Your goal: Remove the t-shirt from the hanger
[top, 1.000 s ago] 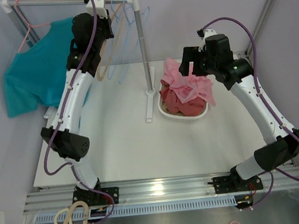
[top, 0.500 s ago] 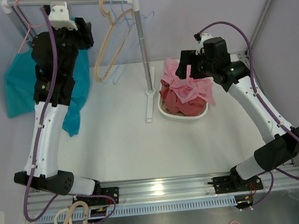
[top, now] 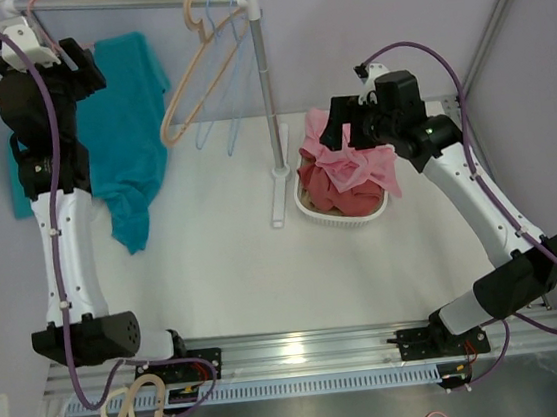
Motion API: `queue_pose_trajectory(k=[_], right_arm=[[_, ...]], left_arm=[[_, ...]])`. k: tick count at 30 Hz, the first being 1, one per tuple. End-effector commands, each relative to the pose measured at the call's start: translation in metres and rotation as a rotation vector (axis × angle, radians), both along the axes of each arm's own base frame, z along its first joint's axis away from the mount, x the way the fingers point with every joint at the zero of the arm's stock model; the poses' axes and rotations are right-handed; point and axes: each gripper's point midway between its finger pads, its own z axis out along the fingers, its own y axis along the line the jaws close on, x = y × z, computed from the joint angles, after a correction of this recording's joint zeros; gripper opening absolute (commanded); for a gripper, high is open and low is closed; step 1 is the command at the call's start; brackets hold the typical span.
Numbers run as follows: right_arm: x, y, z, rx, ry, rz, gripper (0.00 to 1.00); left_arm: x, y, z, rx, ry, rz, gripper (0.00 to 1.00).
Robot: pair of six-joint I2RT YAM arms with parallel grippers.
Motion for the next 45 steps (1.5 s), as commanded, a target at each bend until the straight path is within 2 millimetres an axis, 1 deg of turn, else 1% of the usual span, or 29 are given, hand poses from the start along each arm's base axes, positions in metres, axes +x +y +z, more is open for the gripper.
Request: queue_pose_trajectory(k=[1, 3, 4, 6, 7, 8, 9, 10, 12, 13, 14, 16, 17, 22, 23, 26, 27, 28, 30, 31, 32, 33, 36, 37, 39, 40, 42, 44, 45], right_arm=[[-0.013, 0.011, 0.020, 0.036, -0.042, 0.044, 0.89], [-0.018, 0.017, 0.021, 0.032, -0.041, 0.061, 0.90], [-0.019, 0.018, 0.023, 0.030, -0.042, 0.063, 0.90], [-0.025, 0.022, 0.022, 0.021, -0.033, 0.076, 0.89], [-0.026, 0.021, 0.021, 0.016, -0.032, 0.074, 0.90], [-0.028, 0.022, 0.021, 0.009, -0.031, 0.076, 0.90], [-0.030, 0.022, 0.020, 0.005, -0.029, 0.079, 0.89], [-0.031, 0.022, 0.018, -0.002, -0.024, 0.076, 0.89], [-0.033, 0.021, 0.014, -0.009, -0.014, 0.075, 0.89], [-0.034, 0.021, 0.012, -0.011, -0.013, 0.071, 0.90], [-0.034, 0.022, 0.007, -0.010, -0.007, 0.071, 0.90], [-0.035, 0.022, 0.003, -0.008, -0.004, 0.071, 0.90], [-0.035, 0.023, -0.002, -0.012, 0.007, 0.068, 0.90], [-0.035, 0.027, -0.012, -0.019, 0.032, 0.075, 0.90], [-0.035, 0.028, -0.014, -0.021, 0.034, 0.075, 0.90], [-0.032, 0.031, -0.019, -0.026, 0.046, 0.083, 0.90], [-0.032, 0.032, -0.020, -0.027, 0.049, 0.085, 0.90], [-0.031, 0.032, -0.021, -0.028, 0.050, 0.087, 0.90], [-0.031, 0.033, -0.022, -0.030, 0.053, 0.088, 0.90], [-0.030, 0.033, -0.022, -0.029, 0.052, 0.085, 0.90], [-0.031, 0.033, -0.023, -0.029, 0.054, 0.086, 0.90], [-0.031, 0.034, -0.023, -0.028, 0.054, 0.089, 0.90], [-0.031, 0.035, -0.024, -0.025, 0.056, 0.094, 0.90], [-0.031, 0.036, -0.022, -0.020, 0.051, 0.094, 0.90], [-0.032, 0.036, -0.020, -0.016, 0.050, 0.099, 0.90], [-0.033, 0.037, -0.020, -0.016, 0.050, 0.101, 0.90], [-0.034, 0.036, -0.019, -0.014, 0.047, 0.102, 0.90], [-0.035, 0.036, -0.018, -0.013, 0.047, 0.100, 0.90], [-0.036, 0.035, -0.017, -0.011, 0.044, 0.101, 0.90]], left_arm=[[0.017, 0.023, 0.006, -0.033, -0.052, 0.020, 0.82], [0.026, 0.034, 0.004, -0.036, -0.064, 0.035, 0.82], [0.036, 0.038, -0.005, -0.036, -0.050, 0.039, 0.82], [0.046, 0.048, -0.008, -0.050, -0.057, 0.062, 0.84], [0.058, 0.054, -0.014, -0.054, -0.043, 0.065, 0.85], [0.064, 0.059, -0.019, -0.065, -0.030, 0.079, 0.85], [0.064, 0.063, -0.008, -0.070, -0.048, 0.084, 0.85], [0.076, 0.067, -0.020, -0.074, -0.024, 0.084, 0.85], [0.085, 0.068, -0.022, -0.061, -0.019, 0.078, 0.86], [0.090, 0.069, -0.014, -0.049, -0.040, 0.072, 0.86], [0.094, 0.069, -0.016, -0.042, -0.041, 0.071, 0.86], [0.097, 0.074, -0.007, -0.018, -0.068, 0.090, 0.86], [0.105, 0.079, -0.014, -0.005, -0.055, 0.108, 0.87], [0.110, 0.084, 0.000, 0.061, -0.116, 0.124, 0.89], [0.110, 0.085, 0.000, 0.073, -0.120, 0.127, 0.89], [0.121, 0.091, -0.008, 0.070, -0.103, 0.134, 0.89], [0.121, 0.093, -0.007, 0.072, -0.103, 0.135, 0.89], [0.122, 0.092, -0.008, 0.079, -0.100, 0.117, 0.86], [0.121, 0.094, -0.001, 0.086, -0.116, 0.110, 0.80], [0.125, 0.095, -0.005, 0.080, -0.107, 0.107, 0.77], [0.127, 0.096, -0.007, 0.067, -0.098, 0.102, 0.75], [0.125, 0.095, -0.001, 0.066, -0.104, 0.099, 0.75], [0.128, 0.091, -0.013, 0.038, -0.064, 0.073, 0.75], [0.130, 0.090, -0.016, 0.038, -0.056, 0.065, 0.72], [0.130, 0.087, -0.016, 0.040, -0.054, 0.050, 0.65], [0.130, 0.086, -0.017, 0.040, -0.048, 0.047, 0.56], [0.131, 0.085, -0.022, 0.034, -0.035, 0.037, 0.54], [0.131, 0.085, -0.022, 0.035, -0.034, 0.032, 0.41], [0.135, 0.084, -0.027, 0.033, -0.024, 0.029, 0.37]])
